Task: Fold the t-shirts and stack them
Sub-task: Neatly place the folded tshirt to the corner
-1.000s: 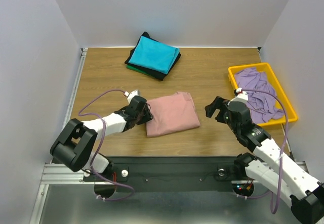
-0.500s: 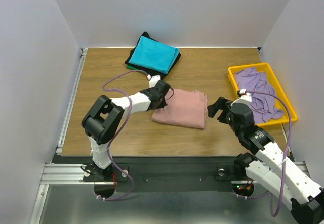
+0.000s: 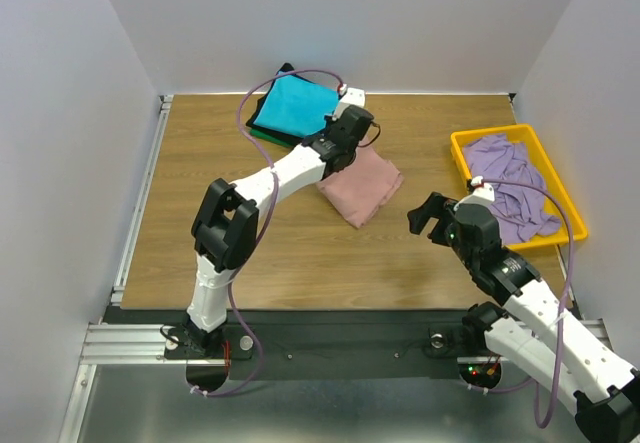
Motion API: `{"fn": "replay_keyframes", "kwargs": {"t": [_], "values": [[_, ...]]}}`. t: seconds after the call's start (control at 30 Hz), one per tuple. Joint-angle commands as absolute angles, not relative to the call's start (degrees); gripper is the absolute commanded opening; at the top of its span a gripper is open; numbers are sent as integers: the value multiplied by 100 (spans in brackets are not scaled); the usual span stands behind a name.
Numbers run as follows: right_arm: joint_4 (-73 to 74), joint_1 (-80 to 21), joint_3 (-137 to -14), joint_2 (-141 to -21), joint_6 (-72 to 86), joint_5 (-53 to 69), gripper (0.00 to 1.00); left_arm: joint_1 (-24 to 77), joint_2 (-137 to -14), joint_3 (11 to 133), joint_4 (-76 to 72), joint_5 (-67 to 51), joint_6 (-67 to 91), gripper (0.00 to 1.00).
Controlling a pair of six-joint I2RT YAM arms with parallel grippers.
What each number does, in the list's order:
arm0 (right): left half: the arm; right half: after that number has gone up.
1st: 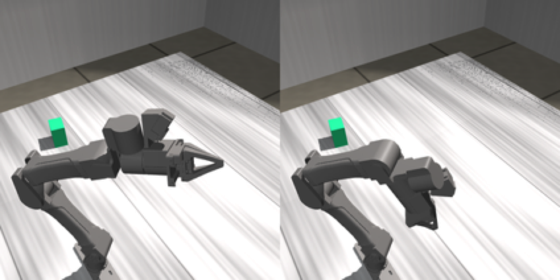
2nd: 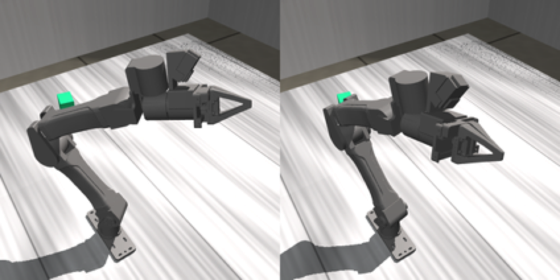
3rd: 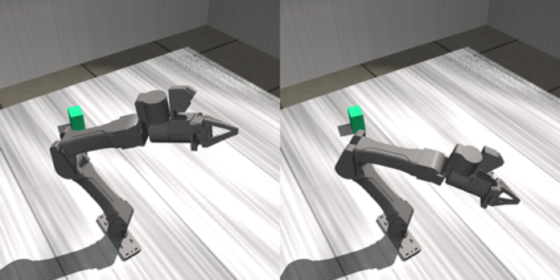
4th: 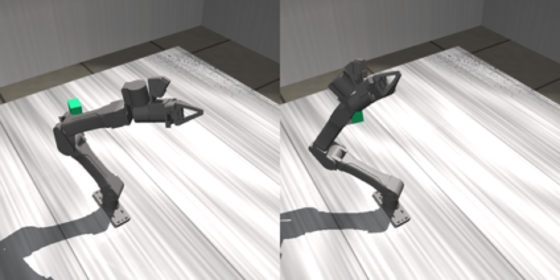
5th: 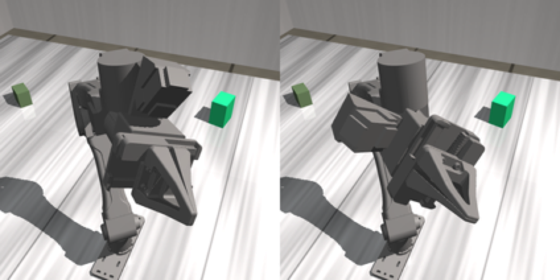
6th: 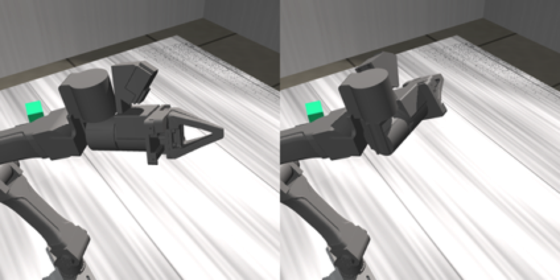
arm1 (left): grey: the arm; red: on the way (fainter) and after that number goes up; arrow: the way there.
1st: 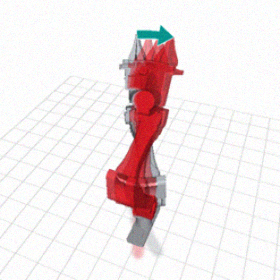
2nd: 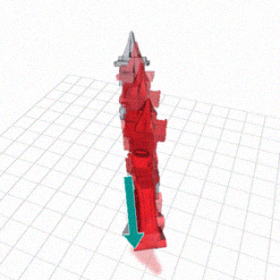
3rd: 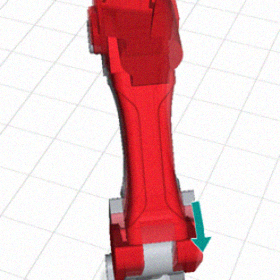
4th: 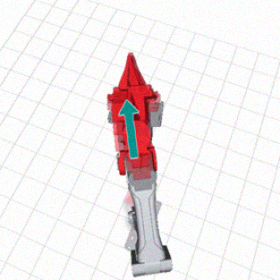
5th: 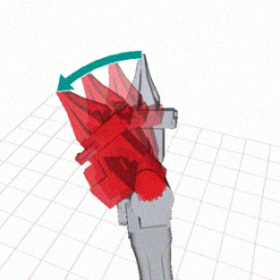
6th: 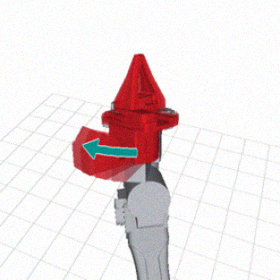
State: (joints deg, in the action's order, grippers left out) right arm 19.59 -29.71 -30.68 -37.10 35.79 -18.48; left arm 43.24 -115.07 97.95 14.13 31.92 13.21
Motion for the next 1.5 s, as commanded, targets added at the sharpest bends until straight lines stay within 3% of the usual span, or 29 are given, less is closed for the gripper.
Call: {"fn": "replay_keyframes", "kwargs": {"t": [0.0,0.1,0.33,0.6,0.77,0.97,1.47], "values": [[1925,-2997,-3287,-3726,3524,-2083,100,4307,-11785,10510,976,4041,-164,0],[1925,-3006,-3287,-3788,3516,-2188,100,4272,-12154,11204,958,4508,-447,0],[1934,-2997,-3270,-3920,3480,-2443,100,3876,-12796,12883,994,4377,-676,0],[1934,-2997,-3305,-4078,3524,-2680,100,3296,-12902,13324,134,3193,-457,0],[1934,-2997,-3278,-4008,3586,-2795,100,3208,-13183,14105,96,3216,-615,0],[1934,-2997,-3296,-4034,3604,-2830,100,3208,-12701,13703,26,3042,-413,0],[1934,-2997,-3366,-4254,3639,-2900,100,2945,-12771,14063,-360,3164,-53,0]]}}
